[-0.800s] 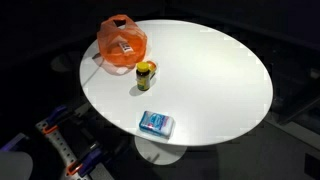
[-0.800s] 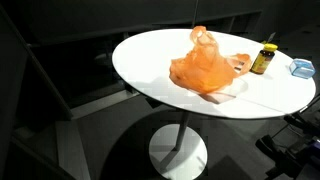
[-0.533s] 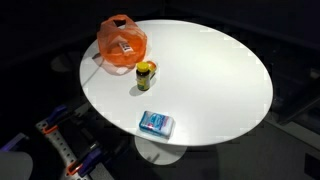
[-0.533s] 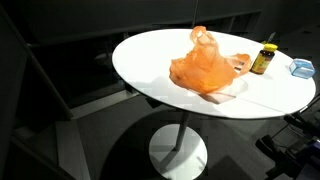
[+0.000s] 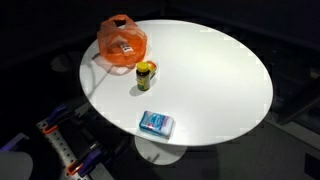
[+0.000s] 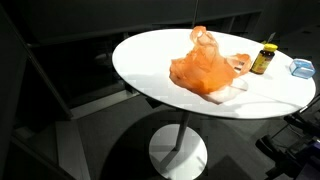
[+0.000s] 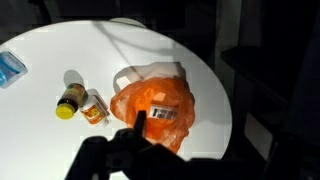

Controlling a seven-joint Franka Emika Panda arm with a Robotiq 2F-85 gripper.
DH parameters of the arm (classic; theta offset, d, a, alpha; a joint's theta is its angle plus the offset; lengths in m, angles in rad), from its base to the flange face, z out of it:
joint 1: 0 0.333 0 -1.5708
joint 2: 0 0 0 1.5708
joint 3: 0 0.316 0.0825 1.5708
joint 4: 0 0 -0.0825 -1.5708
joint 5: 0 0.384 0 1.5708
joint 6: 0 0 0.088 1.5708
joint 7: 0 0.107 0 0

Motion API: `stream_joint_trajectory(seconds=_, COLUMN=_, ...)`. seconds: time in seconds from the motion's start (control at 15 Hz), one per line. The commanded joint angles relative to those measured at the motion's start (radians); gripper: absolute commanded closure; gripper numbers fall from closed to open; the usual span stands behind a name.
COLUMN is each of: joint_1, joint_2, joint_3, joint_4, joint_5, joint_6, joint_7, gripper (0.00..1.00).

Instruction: Empty the plastic

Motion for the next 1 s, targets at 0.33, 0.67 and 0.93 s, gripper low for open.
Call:
stream_joint_trajectory(seconds=0.33, joint_1=0.022, joint_2=0.213, joint_3=-0.101, joint_4=-0.011, joint_5=-0.088, joint_6=0.198, joint_7=-0.315, gripper=0.00)
stream_joint_trajectory(seconds=0.67, joint_1=0.040, joint_2=0.329, joint_3=-0.165, joint_4=-0.018, joint_5=-0.115, joint_6=0.265, joint_7=-0.469, gripper=0.00)
stream_joint_trajectory(seconds=0.93, joint_1=0.039, joint_2=0.335, joint_3=-0.165, joint_4=-0.021, joint_5=-0.111, joint_6=0.254, joint_7=-0.441, gripper=0.00)
